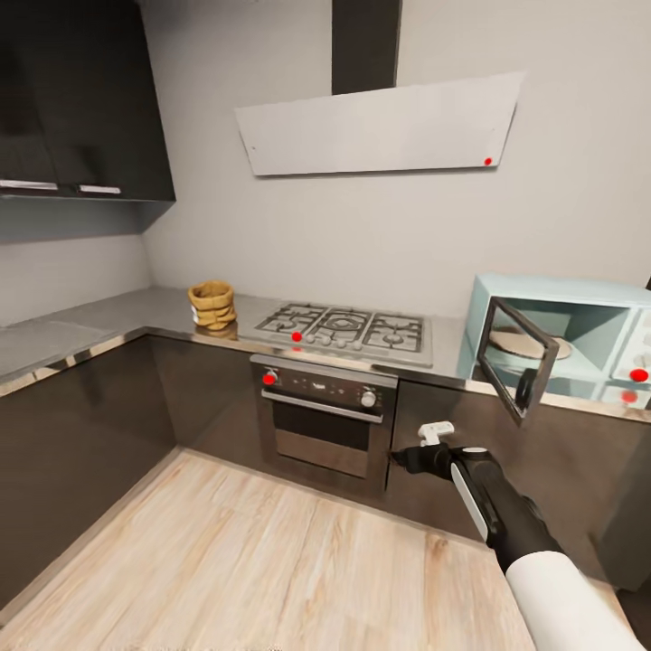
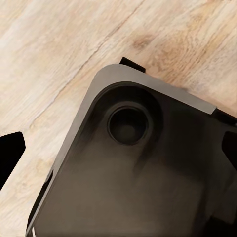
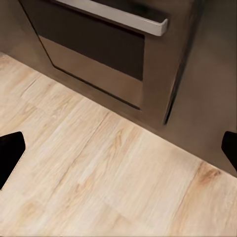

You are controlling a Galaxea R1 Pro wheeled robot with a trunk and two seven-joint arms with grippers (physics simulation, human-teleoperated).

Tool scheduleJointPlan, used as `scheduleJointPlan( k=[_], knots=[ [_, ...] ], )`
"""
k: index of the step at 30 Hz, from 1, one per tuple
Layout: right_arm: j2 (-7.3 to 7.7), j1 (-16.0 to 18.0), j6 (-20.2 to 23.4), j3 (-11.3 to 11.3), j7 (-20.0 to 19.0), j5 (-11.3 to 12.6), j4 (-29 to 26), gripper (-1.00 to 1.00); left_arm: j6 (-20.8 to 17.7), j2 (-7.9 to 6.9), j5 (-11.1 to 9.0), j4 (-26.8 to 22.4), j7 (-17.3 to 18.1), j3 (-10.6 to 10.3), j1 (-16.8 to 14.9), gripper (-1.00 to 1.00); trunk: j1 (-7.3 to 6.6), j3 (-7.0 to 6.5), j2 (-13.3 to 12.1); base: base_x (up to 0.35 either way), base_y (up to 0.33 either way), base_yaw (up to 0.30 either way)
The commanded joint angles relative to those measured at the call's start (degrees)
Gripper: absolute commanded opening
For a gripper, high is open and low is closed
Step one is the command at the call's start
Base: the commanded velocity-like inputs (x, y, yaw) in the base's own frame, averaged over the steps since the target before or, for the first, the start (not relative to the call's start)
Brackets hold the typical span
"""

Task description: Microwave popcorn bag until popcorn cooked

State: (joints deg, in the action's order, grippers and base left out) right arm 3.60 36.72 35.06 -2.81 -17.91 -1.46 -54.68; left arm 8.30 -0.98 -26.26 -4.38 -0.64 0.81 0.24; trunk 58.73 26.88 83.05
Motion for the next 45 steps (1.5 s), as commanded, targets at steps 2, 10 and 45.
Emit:
scheduleJointPlan(
  k=[2,10,45],
  knots=[
    [0.08,0.02,0.27,-0.09,-0.19,-0.2,-0.08,1.0,0.05,0.04,-0.03,-0.1,-0.06,0.07,0.03,1.0,0.0,0.05,0.03,0.0,0.0,0.286],
    [0.09,0.02,0.27,-0.09,-0.19,-0.12,-0.07,1.0,0.05,0.02,-0.02,-0.1,0.02,0.07,0.03,1.0,0.0,0.05,0.03,0.0,0.0,0.286],
    [-13.59,25.42,7.79,0.09,20.6,0.13,-0.89,1.0,0.14,0.1,-0.02,-0.1,0.07,0.07,0.03,1.0,0.0,0.05,0.03,0.0,0.0,0.107]
  ],
)
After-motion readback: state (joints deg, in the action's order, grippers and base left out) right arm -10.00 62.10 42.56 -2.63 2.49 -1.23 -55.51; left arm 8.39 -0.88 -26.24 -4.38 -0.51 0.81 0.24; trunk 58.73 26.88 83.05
